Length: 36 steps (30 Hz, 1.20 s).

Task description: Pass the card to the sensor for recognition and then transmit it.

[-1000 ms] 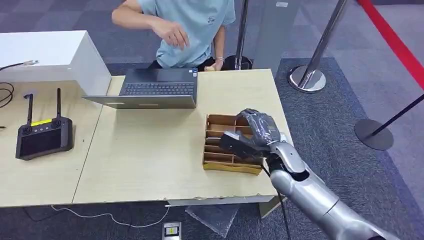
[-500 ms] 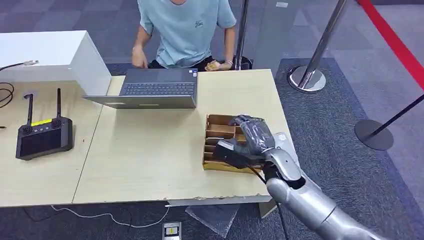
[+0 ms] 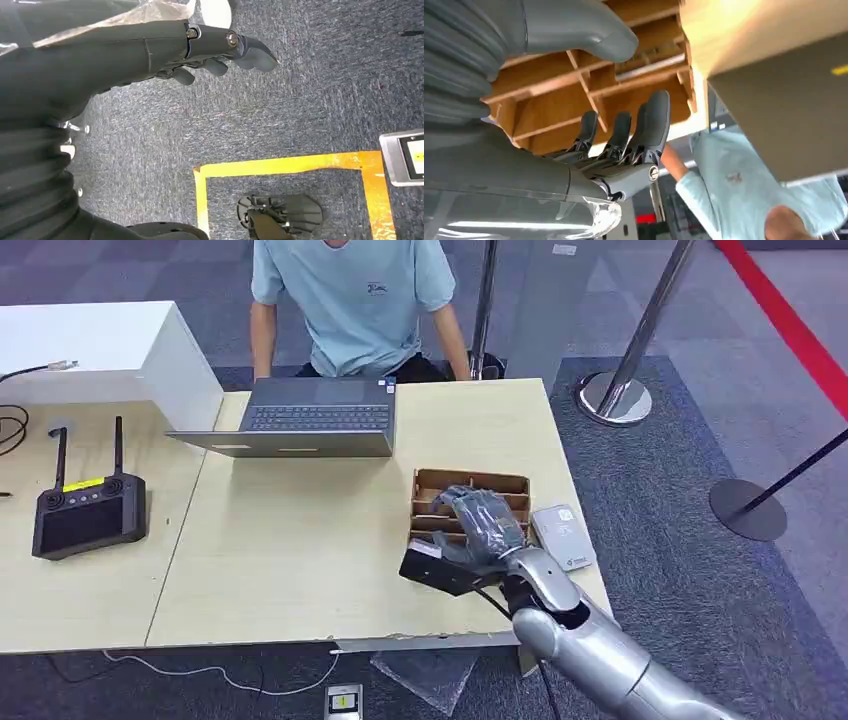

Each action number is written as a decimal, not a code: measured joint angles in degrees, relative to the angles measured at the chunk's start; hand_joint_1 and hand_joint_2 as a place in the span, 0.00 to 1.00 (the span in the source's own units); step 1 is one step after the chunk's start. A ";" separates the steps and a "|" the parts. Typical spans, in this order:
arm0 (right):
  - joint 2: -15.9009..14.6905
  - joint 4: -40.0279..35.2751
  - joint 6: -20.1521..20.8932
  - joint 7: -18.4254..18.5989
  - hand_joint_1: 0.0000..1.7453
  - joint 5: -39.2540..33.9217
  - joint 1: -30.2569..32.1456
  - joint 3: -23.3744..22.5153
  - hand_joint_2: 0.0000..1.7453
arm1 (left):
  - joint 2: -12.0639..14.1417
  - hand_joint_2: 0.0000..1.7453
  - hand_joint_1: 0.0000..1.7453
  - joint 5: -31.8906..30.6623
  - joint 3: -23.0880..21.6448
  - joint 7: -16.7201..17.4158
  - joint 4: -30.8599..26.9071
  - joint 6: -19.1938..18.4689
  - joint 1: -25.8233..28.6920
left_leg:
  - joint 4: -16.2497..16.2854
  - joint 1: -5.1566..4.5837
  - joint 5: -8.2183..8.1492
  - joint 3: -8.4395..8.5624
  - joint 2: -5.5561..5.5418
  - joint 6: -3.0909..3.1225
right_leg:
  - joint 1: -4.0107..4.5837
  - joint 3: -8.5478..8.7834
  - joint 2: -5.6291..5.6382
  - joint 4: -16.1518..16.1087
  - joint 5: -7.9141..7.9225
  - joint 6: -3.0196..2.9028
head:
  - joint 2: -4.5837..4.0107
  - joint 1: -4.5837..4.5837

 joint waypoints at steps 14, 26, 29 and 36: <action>0.04 1.01 0.94 -0.48 0.45 -2.16 0.21 0.74 1.00 | -0.44 1.00 0.00 -0.44 -0.02 0.00 0.00 0.02 -0.01 | 0.00 0.00 0.00 0.01 0.00 0.00 | 0.00 0.01 0.00 0.00 0.00 0.00 | 0.00 -0.02; 0.33 2.54 -1.27 -1.62 0.40 -3.93 -1.76 0.35 1.00 | -0.74 1.00 0.00 -0.63 -0.02 0.00 0.00 0.00 -0.01 | 0.00 0.00 0.00 0.02 0.00 0.00 | 0.00 0.03 0.00 0.00 0.00 0.00 | -0.02 -0.02; 0.70 2.23 -1.34 -0.83 0.42 -3.78 -2.31 0.35 1.00 | -0.74 1.00 0.00 -0.63 -0.02 0.00 0.00 0.00 -0.02 | 0.00 0.00 0.00 0.03 0.00 0.00 | 0.00 0.03 0.00 0.01 0.00 0.00 | 0.00 -0.02; 1.68 1.38 -0.74 -0.07 0.42 -3.72 -3.31 0.37 1.00 | -0.81 1.00 0.00 -1.07 -0.02 0.00 0.00 -0.18 -0.02 | 0.00 0.00 0.00 0.02 -0.01 0.00 | 0.00 0.03 0.00 0.01 0.00 0.00 | 0.00 0.00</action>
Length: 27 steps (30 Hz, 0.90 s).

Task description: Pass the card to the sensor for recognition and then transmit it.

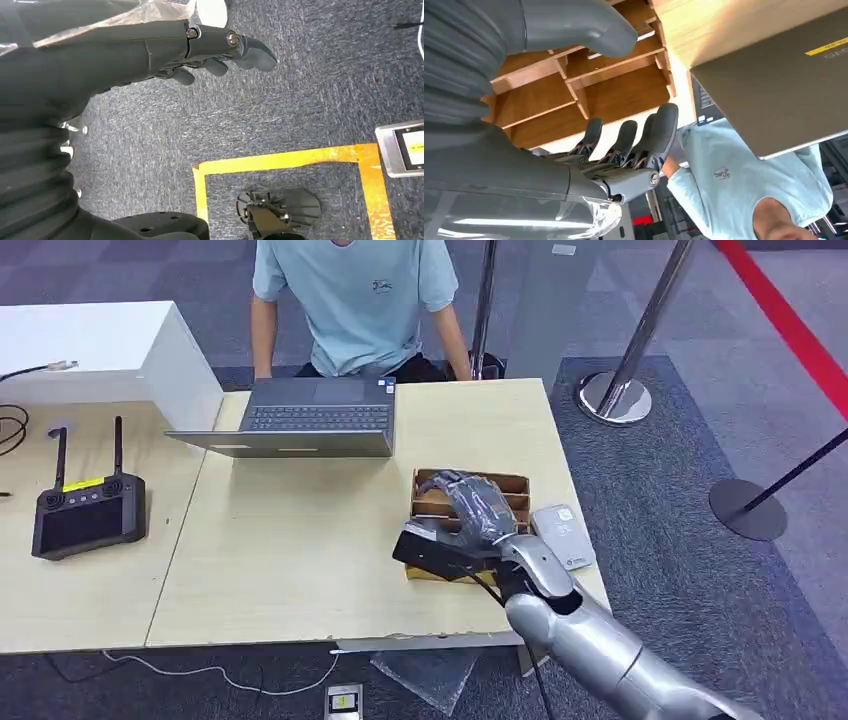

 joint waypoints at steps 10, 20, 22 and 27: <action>2.27 0.77 2.64 1.53 0.43 -0.22 -1.09 0.94 1.00 | -0.04 1.00 0.00 -0.44 0.00 -0.18 0.00 -0.24 -0.03 | 0.00 0.00 0.00 0.00 0.00 0.00 | 0.00 0.01 0.00 0.01 0.00 0.00 | 0.00 0.00; 4.85 4.72 3.82 2.99 0.48 -1.36 -2.46 2.34 1.00 | -0.07 1.00 0.00 -0.61 0.00 -0.17 0.00 -0.52 -0.04 | 0.00 0.00 0.00 0.00 0.00 0.00 | 0.00 0.00 0.00 0.02 0.00 0.00 | 0.00 -0.02; 4.79 5.35 3.82 2.99 0.47 -1.53 -2.59 2.56 1.00 | -0.09 1.00 0.00 -0.61 0.00 -0.18 0.00 -0.52 -0.01 | 0.00 0.00 0.00 0.00 0.00 0.00 | 0.00 0.00 0.00 0.02 0.00 0.00 | 0.00 0.00; 4.13 6.32 3.76 2.49 0.43 -2.49 -2.58 2.86 1.00 | -0.20 1.00 0.00 -0.61 0.00 -0.26 0.00 -0.48 -0.01 | 0.00 0.00 0.00 -0.01 0.00 0.00 | 0.00 -0.01 0.00 0.02 0.00 0.00 | 0.00 0.00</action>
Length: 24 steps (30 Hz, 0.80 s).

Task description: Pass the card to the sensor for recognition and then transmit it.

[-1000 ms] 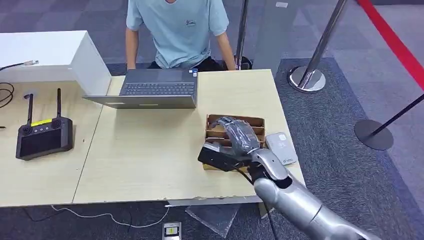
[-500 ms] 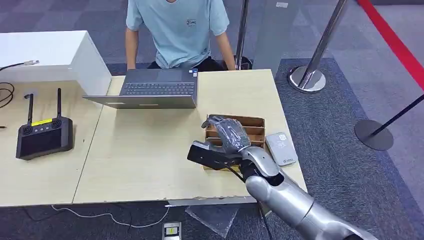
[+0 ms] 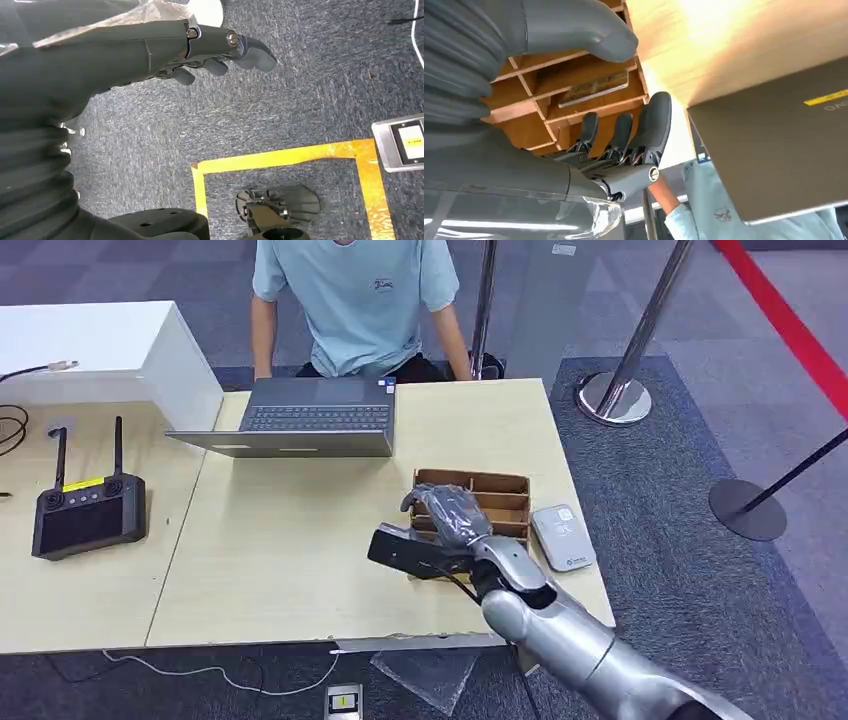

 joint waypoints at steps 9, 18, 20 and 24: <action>-2.36 1.57 -3.15 -2.86 0.42 -0.61 0.14 -0.15 1.00 | -0.35 1.00 0.00 -0.09 0.00 0.02 0.00 0.00 0.05 | 0.01 0.00 0.00 0.03 0.00 0.00 | 0.00 0.00 0.00 0.00 0.00 0.00 | 0.00 -0.02; -3.74 4.05 -5.53 -6.23 0.43 -1.09 0.51 -0.74 1.00 | -0.59 1.00 0.00 -0.17 0.00 0.28 0.00 0.07 0.08 | 0.01 0.00 0.00 0.04 0.01 0.00 | 0.00 0.01 0.00 0.00 0.00 0.00 | 0.00 -0.02; -3.85 4.53 -5.62 -6.38 0.43 -1.09 0.65 -0.98 1.00 | -0.66 1.00 0.00 -0.17 0.00 0.28 0.00 0.07 0.07 | 0.01 0.00 0.00 0.04 0.01 0.00 | 0.00 0.01 0.00 0.00 0.00 0.00 | 0.00 -0.02; -3.93 5.31 -5.77 -6.58 0.44 -1.09 0.76 -1.14 1.00 | -0.70 1.00 0.00 -0.17 0.00 0.28 0.00 0.07 0.07 | 0.01 0.00 0.00 0.05 0.01 0.00 | 0.00 0.02 0.00 0.00 0.00 0.00 | 0.00 0.00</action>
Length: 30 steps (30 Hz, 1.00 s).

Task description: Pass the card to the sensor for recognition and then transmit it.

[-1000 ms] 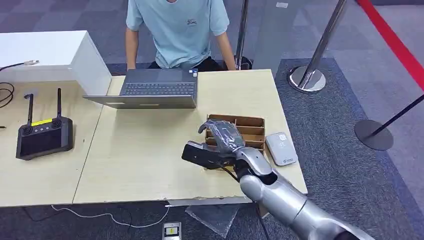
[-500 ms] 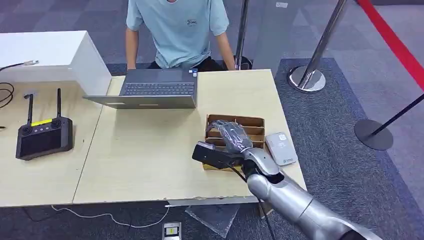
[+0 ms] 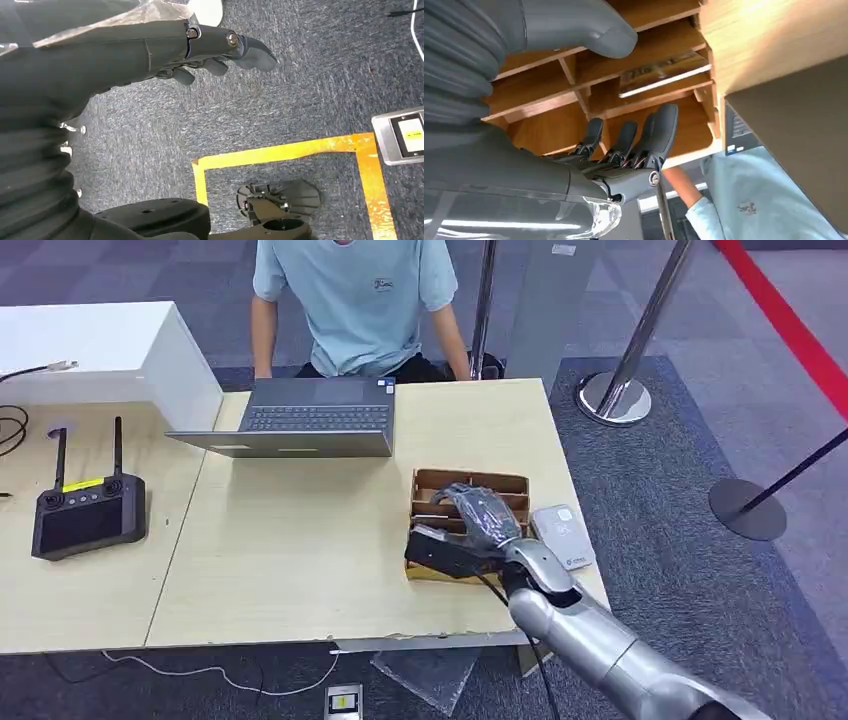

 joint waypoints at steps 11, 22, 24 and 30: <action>0.22 1.77 -1.38 -2.06 1.00 -0.31 -0.03 -0.31 1.00 | -0.11 1.00 0.00 0.00 0.00 0.02 0.00 0.11 0.00 | 0.00 0.00 0.00 0.08 -0.01 0.00 | 0.00 0.10 0.00 0.00 0.00 0.00 | 0.00 0.00; 1.22 4.35 -2.38 -3.83 1.00 -1.03 -0.02 -0.33 1.00 | -0.17 1.00 0.00 -0.22 -0.02 0.24 0.00 0.15 -0.02 | 0.00 0.00 0.00 0.27 0.00 0.00 | 0.00 0.27 0.00 0.00 0.00 0.00 | 0.00 0.00; 1.31 4.52 -2.38 -4.02 1.00 -1.14 -0.02 -0.33 1.00 | -0.20 1.00 0.00 -0.24 -0.02 0.11 0.00 0.18 -0.02 | -0.01 0.00 0.00 0.29 0.00 0.00 | 0.00 0.28 0.00 0.00 0.00 0.00 | 0.00 0.00; 1.62 5.11 -2.64 -4.17 1.00 -1.84 -0.06 -0.37 1.00 | -0.22 1.00 0.00 -0.35 -0.02 0.04 0.00 0.18 -0.02 | -0.01 0.00 0.00 0.40 0.01 0.00 | 0.00 0.39 0.00 0.00 0.00 0.00 | 0.00 0.00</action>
